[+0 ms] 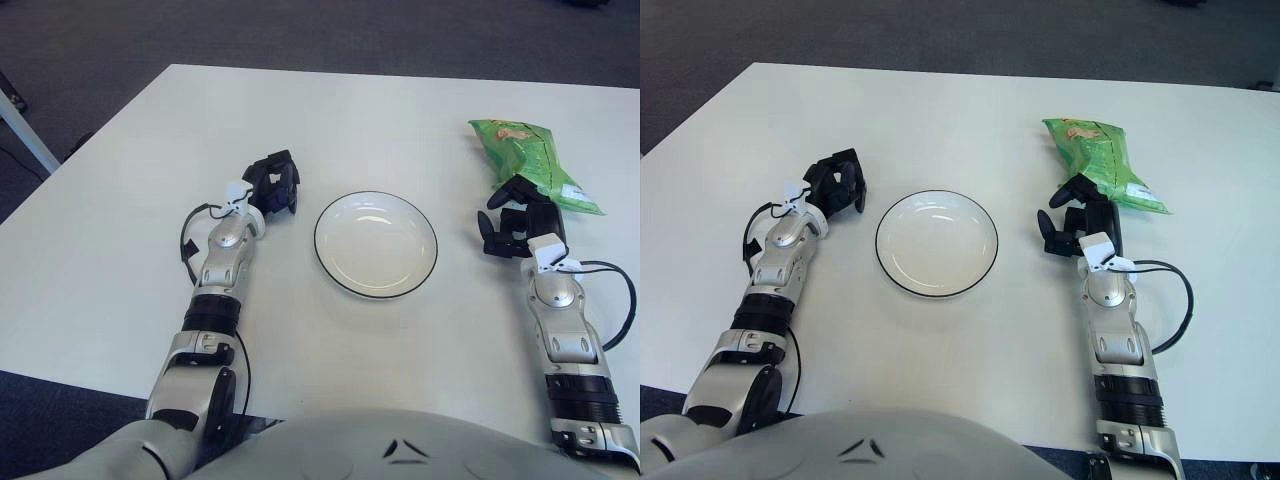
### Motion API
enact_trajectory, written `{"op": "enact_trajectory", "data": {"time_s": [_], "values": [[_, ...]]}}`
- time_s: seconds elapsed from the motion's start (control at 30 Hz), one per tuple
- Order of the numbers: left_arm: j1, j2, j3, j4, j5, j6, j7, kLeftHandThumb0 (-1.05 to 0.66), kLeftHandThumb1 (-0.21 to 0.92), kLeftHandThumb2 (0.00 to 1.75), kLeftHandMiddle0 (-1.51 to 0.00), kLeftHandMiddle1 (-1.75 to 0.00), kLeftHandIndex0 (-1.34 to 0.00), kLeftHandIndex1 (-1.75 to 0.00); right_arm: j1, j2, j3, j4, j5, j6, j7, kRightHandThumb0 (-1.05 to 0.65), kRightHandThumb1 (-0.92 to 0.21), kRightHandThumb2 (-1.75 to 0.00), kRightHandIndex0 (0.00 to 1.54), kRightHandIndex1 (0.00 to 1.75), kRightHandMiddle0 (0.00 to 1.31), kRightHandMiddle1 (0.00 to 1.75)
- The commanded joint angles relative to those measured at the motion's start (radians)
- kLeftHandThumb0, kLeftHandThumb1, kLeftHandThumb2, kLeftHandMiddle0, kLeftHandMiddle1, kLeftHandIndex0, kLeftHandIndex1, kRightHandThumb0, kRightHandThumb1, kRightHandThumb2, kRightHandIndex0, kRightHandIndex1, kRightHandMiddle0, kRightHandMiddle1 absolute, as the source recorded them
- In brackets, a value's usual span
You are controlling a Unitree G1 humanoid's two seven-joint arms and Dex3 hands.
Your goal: Put the snack into the plate.
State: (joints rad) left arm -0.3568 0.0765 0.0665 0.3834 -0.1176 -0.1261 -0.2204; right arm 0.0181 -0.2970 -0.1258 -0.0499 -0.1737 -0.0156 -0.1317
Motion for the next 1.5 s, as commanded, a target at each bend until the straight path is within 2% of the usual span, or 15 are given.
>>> {"op": "enact_trajectory", "data": {"time_s": [0.0, 0.47, 0.77, 1.07, 1.3, 1.47], "values": [[0.071, -0.003, -0.001, 0.028, -0.002, 0.008, -0.005, -0.40, 0.74, 0.91, -1.29, -1.75, -0.93, -1.75, 0.065, 0.034, 0.015, 0.052, 0.007, 0.024, 0.020, -0.46, -0.37, -1.25, 1.21, 1.75, 0.57, 1.75], [0.074, -0.005, -0.002, 0.017, -0.007, 0.021, -0.009, -0.39, 0.74, 0.90, -1.29, -1.75, -0.92, -1.75, 0.064, 0.042, -0.003, 0.044, 0.046, 0.027, 0.041, -0.46, -0.37, -1.25, 1.22, 1.75, 0.57, 1.75], [0.074, -0.005, -0.011, 0.021, 0.016, 0.011, 0.007, -0.39, 0.74, 0.90, -1.27, -1.75, -0.90, -1.75, 0.061, 0.036, -0.065, 0.025, 0.136, 0.013, 0.075, -0.46, -0.38, -1.24, 1.24, 1.75, 0.57, 1.75], [0.070, -0.004, -0.019, 0.030, 0.029, 0.005, 0.012, -0.39, 0.75, 0.89, -1.27, -1.75, -0.90, -1.75, 0.051, 0.037, -0.118, -0.073, 0.203, 0.033, 0.096, -0.46, -0.37, -1.25, 1.23, 1.75, 0.58, 1.75], [0.067, -0.004, -0.020, 0.038, 0.026, 0.003, 0.009, -0.39, 0.76, 0.89, -1.27, -1.75, -0.89, -1.75, 0.037, 0.018, -0.154, -0.100, 0.208, -0.018, 0.102, -0.46, -0.39, -1.23, 1.20, 1.75, 0.56, 1.75], [0.066, -0.008, -0.021, 0.040, 0.023, 0.001, 0.009, -0.39, 0.77, 0.89, -1.27, -1.75, -0.87, -1.75, 0.014, -0.011, -0.194, -0.196, 0.209, 0.041, 0.102, -0.45, -0.42, -1.18, 1.15, 1.75, 0.53, 1.75]]}}
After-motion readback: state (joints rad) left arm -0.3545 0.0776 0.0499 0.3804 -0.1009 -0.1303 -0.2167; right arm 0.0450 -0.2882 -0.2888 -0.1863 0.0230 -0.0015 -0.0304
